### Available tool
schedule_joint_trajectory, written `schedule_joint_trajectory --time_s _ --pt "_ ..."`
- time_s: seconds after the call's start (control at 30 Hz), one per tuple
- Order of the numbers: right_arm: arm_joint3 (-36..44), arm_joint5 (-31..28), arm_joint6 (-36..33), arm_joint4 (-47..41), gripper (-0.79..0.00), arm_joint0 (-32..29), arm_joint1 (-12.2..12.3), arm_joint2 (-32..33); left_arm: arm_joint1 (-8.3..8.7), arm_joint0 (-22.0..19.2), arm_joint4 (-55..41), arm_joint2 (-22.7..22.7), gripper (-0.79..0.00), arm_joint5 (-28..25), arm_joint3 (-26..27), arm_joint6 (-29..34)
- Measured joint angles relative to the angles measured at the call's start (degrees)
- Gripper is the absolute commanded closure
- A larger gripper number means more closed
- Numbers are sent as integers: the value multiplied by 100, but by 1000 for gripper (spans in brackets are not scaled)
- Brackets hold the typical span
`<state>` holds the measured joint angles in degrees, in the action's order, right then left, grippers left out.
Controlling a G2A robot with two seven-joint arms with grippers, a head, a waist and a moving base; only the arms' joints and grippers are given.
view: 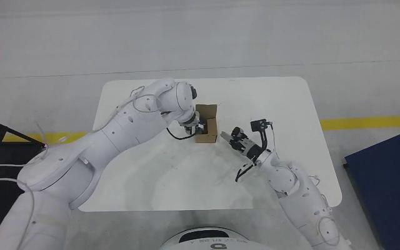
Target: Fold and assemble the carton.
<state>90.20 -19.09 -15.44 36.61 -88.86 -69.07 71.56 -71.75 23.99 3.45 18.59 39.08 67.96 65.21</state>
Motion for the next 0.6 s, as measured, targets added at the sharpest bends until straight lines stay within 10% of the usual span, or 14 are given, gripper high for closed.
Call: schedule_joint_trajectory --time_s 0.33,0.6 --pt "307 416 622 2104 -594 -47 -6 -488 1030 850 -8 1513 -785 -390 418 -96" --pt "170 1339 499 2944 -665 217 -113 -979 869 745 -580 1731 -785 -452 48 -588"
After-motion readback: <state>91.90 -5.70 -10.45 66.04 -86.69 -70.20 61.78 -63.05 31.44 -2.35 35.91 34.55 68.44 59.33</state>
